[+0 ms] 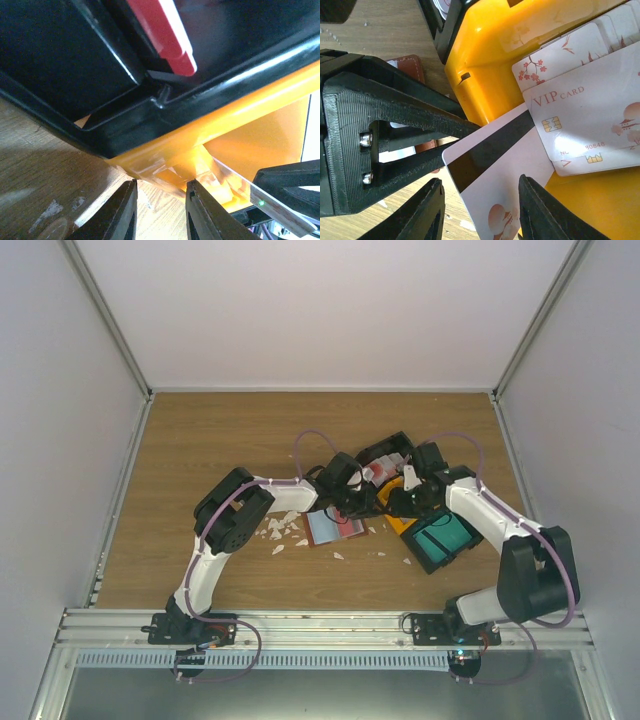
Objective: Put the credit cards into the card holder
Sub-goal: Pick up the credit card from the storage box.
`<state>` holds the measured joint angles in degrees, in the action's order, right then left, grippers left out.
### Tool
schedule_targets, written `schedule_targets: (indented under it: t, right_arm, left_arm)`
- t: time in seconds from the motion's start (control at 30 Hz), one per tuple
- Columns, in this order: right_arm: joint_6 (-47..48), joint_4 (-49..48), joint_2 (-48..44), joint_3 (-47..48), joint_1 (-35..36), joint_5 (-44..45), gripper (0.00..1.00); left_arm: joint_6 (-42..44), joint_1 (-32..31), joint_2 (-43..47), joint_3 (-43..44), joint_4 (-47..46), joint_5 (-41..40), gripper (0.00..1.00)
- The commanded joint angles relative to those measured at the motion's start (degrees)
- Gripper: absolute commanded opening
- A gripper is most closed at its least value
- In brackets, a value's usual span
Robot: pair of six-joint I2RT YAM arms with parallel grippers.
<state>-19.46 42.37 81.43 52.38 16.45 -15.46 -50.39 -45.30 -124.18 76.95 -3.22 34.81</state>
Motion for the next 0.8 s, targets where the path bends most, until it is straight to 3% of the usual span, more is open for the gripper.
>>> schedule_targets:
  t: [0.0, 0.2, 0.33, 0.5, 0.77]
  right_arm:
    - [2.76, -1.18, 1.13, -0.74, 0.40, 0.65, 0.43]
    - [4.79, -2.21, 2.66, 0.22, 1.78, 2.63, 0.39]
    - [4.29, -1.43, 1.16, 1.70, 4.07, 6.79, 0.17]
    - [3.36, 1.20, -2.44, 4.67, 5.96, 13.71, 0.04]
    - [3.97, 4.22, -7.74, 9.64, 6.08, 15.38, 0.00]
  left_arm:
    - [0.89, -0.23, -0.89, 0.91, -1.61, -1.74, 0.30]
    - [1.07, -0.23, -0.74, 1.19, -1.28, -1.70, 0.30]
    - [1.86, -0.14, 0.36, 1.01, -0.39, -2.54, 0.31]
    - [3.53, -0.14, 2.74, 0.65, 1.03, -4.26, 0.33]
    - [5.77, -0.17, 9.19, -2.66, 2.45, -8.37, 0.35]
